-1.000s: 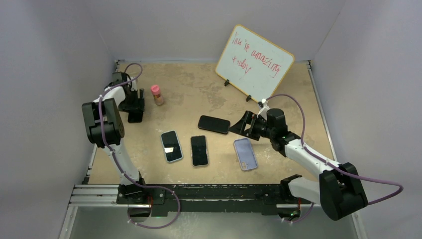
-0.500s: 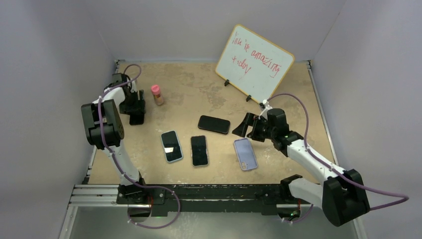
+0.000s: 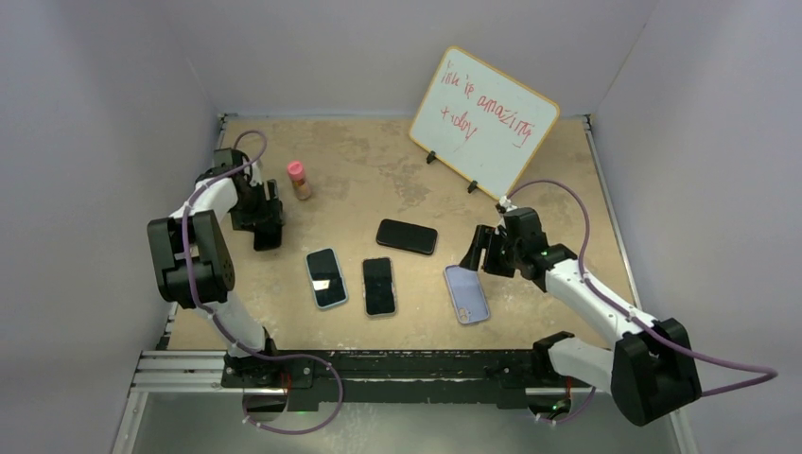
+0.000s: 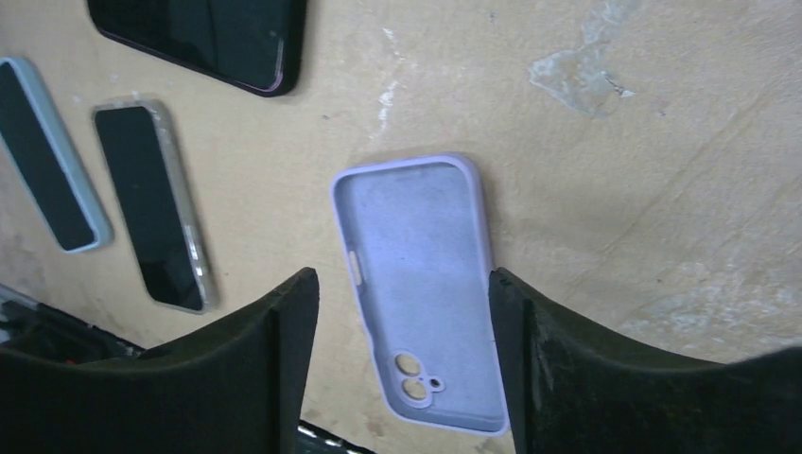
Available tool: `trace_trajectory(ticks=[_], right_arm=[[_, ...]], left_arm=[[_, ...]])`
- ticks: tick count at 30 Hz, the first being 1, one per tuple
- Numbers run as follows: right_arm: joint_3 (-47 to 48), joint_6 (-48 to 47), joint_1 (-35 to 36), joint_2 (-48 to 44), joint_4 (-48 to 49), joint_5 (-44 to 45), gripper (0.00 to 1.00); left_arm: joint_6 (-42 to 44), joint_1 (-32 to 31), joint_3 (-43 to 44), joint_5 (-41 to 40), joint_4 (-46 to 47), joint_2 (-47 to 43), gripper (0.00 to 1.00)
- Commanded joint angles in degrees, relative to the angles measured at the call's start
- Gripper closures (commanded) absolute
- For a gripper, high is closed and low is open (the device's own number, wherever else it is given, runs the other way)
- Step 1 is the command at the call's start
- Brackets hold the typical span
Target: Put the phone into the phone case
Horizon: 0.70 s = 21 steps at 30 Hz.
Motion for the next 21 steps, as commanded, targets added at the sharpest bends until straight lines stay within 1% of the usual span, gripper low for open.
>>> trace_trajectory(ticks=[1,3,5,9,12,16,21], right_arm=[[2.08,-2.05,-0.09,3.02,-2.64,4.22,0.41],[2.98,-3.20,-0.07,4.76,-4.04,7.68,0.45],[3.32,-3.16,-0.05,5.94,-5.58,8.26,0.46],[2.64,-3.84,-0.07,6.56,-4.90,10.64,0.50],[1.17,-3.03,-0.09,6.90,-4.26,9.23,0.51],[-0.50,-2.14,-0.01,7.41,-3.54,7.28,0.53],[-1.64,-1.75,0.12,8.42,-2.56,5.99,0.55]], left_arm=[[-2.67,-1.16,-2.98,4.19,3.30,-5.86,0.73],[-2.89,-1.92,-3.81,5.55,3.19,-6.69,0.73],[-2.85,-2.52,-5.19,6.19,3.19,-8.10,0.73],[-3.07,-3.37,-8.55,6.54,3.43,-11.91,0.73],[-3.94,-4.33,-10.09,8.34,3.50,-14.06,0.73],[-4.21,-5.25,-10.46,8.46,2.09,-16.89,0.73],[-5.76,-6.58,-13.88,13.23,2.91,-20.44,0.74]])
